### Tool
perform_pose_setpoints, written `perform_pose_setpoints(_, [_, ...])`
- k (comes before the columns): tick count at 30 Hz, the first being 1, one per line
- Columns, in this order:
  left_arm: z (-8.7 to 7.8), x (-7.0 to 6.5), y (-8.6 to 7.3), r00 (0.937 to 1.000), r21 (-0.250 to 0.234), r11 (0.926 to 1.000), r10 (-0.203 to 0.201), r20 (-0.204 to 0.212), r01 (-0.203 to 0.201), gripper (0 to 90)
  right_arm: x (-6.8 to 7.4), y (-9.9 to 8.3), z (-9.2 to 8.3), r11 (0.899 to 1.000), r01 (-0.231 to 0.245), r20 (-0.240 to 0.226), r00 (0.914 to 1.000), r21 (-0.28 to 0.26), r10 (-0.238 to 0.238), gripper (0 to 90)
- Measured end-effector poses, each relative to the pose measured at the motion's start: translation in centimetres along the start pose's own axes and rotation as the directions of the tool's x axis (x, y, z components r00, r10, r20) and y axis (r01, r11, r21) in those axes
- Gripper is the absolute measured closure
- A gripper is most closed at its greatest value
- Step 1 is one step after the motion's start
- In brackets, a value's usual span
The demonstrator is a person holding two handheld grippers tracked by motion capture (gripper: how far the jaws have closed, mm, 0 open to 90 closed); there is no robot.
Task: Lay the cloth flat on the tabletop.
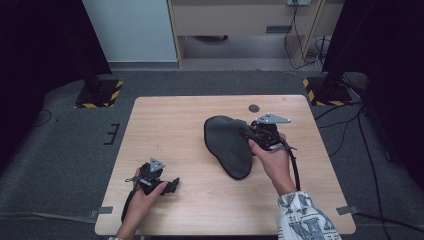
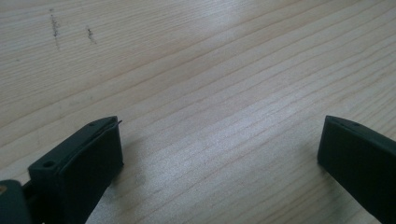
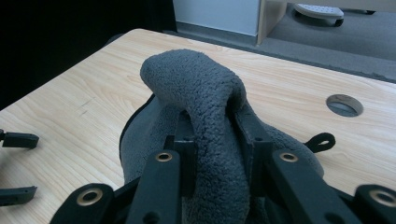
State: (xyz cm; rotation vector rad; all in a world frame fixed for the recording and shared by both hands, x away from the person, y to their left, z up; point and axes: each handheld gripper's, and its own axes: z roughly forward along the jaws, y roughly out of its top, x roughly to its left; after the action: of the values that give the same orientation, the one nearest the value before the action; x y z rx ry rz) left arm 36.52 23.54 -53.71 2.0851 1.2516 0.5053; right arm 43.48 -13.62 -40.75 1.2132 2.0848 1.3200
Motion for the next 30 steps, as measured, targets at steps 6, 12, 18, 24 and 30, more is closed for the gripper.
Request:
perform_pose_setpoints(6, [0.0, 0.0, 0.0, 1.0000, 0.000, 1.0000, -0.001, -0.001, 0.001, 0.0, 1.2, 0.3, 0.9, 1.000, 0.012, -0.015, 0.9998, 0.007, -0.012, 72.9])
perform_pose_setpoints(12, [0.1, 0.0, 0.1, 1.0000, 0.001, 1.0000, -0.001, -0.002, 0.001, 0.0, 2.2, 0.5, 1.6, 1.000, 0.022, -0.027, 0.9994, 0.018, -0.022, 72.6])
perform_pose_setpoints(18, [0.1, 0.0, 0.1, 1.0000, 0.002, 1.0000, -0.002, -0.003, 0.002, 0.0, 3.2, 0.1, 2.6, 0.999, 0.035, -0.036, 0.9988, 0.035, -0.034, 72.5])
perform_pose_setpoints(24, [0.1, 0.0, 0.2, 1.0000, 0.008, 1.0000, 0.001, 0.000, -0.001, 0.0, 4.4, -0.7, 3.1, 0.997, 0.060, -0.047, 0.9972, 0.050, -0.057, 72.0])
perform_pose_setpoints(30, [0.0, 0.1, 0.2, 1.0000, 0.015, 0.9999, 0.004, 0.007, -0.004, 0.2, 5.6, -2.1, 4.0, 0.995, 0.078, -0.054, 0.9957, 0.057, -0.075, 71.3])
